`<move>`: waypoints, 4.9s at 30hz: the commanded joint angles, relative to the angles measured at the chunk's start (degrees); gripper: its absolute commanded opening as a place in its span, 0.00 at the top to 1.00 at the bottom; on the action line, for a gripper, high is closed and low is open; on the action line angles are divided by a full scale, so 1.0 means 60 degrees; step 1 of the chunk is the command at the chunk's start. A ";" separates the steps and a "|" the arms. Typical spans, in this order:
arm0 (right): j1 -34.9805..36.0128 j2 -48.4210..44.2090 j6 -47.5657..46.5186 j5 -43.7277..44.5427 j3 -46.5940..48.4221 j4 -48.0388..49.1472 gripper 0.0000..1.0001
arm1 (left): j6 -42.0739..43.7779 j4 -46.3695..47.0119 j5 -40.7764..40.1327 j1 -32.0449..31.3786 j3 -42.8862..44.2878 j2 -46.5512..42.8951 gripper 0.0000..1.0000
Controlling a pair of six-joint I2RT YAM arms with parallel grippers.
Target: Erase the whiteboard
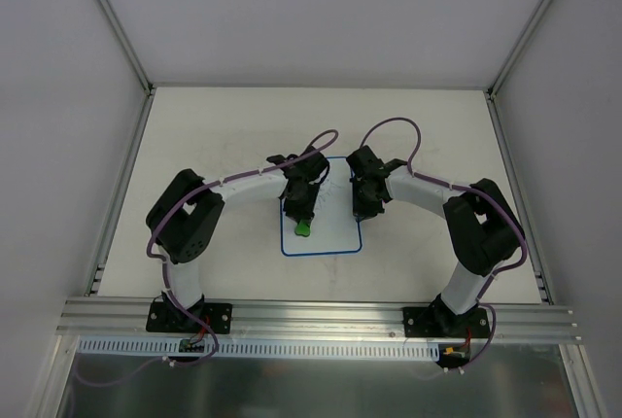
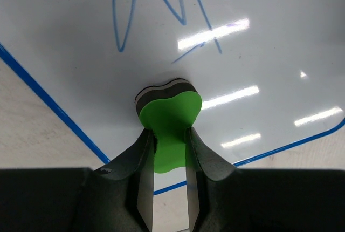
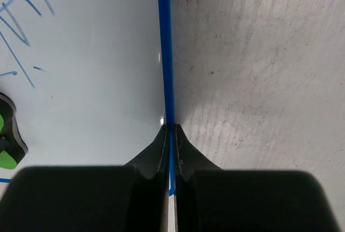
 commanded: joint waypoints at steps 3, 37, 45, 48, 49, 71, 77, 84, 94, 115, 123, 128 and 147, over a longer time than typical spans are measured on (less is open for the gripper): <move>0.0000 0.0625 -0.0259 0.0502 -0.0322 -0.0198 1.00 | 0.0461 0.0636 0.1083 -0.0345 -0.0477 0.0309 1.00; -0.0015 0.0331 -0.0669 0.0707 -0.0278 -0.0213 1.00 | 0.0811 0.0446 0.1008 0.1590 0.0576 0.0292 1.00; 0.0014 0.0346 -0.0699 0.0619 -0.0132 -0.0228 1.00 | 0.1047 0.0446 0.1522 0.0433 0.1851 0.1450 1.00; 0.0000 0.0332 -0.0684 0.0590 -0.0102 -0.0213 1.00 | 0.1032 0.0446 0.1580 -0.0006 0.2173 0.1831 1.00; 0.0014 0.0346 -0.0670 0.0590 -0.0102 -0.0213 1.00 | 0.1032 0.0431 0.1580 -0.0080 0.2247 0.2006 1.00; 0.0044 0.0302 -0.0640 0.1308 -0.0073 -0.0652 1.00 | 0.0900 -0.0784 -0.0851 0.2525 0.1193 0.1480 1.00; 0.0044 0.0332 -0.0684 0.1293 -0.0014 -0.0667 1.00 | 0.1105 -0.0858 -0.0807 0.2907 0.1310 0.1539 1.00; 0.0044 0.0317 -0.0743 0.1191 0.0088 -0.0667 1.00 | 0.1296 -0.0843 -0.0149 0.2892 0.2260 0.1597 1.00; 0.0044 0.0390 -0.0860 0.1117 0.0220 -0.0667 1.00 | 0.1384 -0.0858 0.0862 0.1840 0.3580 0.2650 1.00; 0.0044 0.0229 -0.1006 0.1029 0.0162 -0.0682 1.00 | 0.0783 -0.1326 -0.0440 0.2465 0.3611 0.2814 1.00; 0.0044 0.0214 -0.1065 0.1044 0.0118 -0.0667 1.00 | 0.0915 -0.1531 -0.0793 0.3083 0.3493 0.2799 1.00; 0.0058 0.0141 -0.1065 0.1103 0.0118 -0.0653 1.00 | 0.0769 -0.1531 -0.0106 0.2981 0.3493 0.2419 1.00; 0.0512 -0.0943 -0.1212 0.1514 0.0922 -0.0653 0.67 | -0.0315 -0.1517 0.0189 0.1618 0.2953 0.1144 0.25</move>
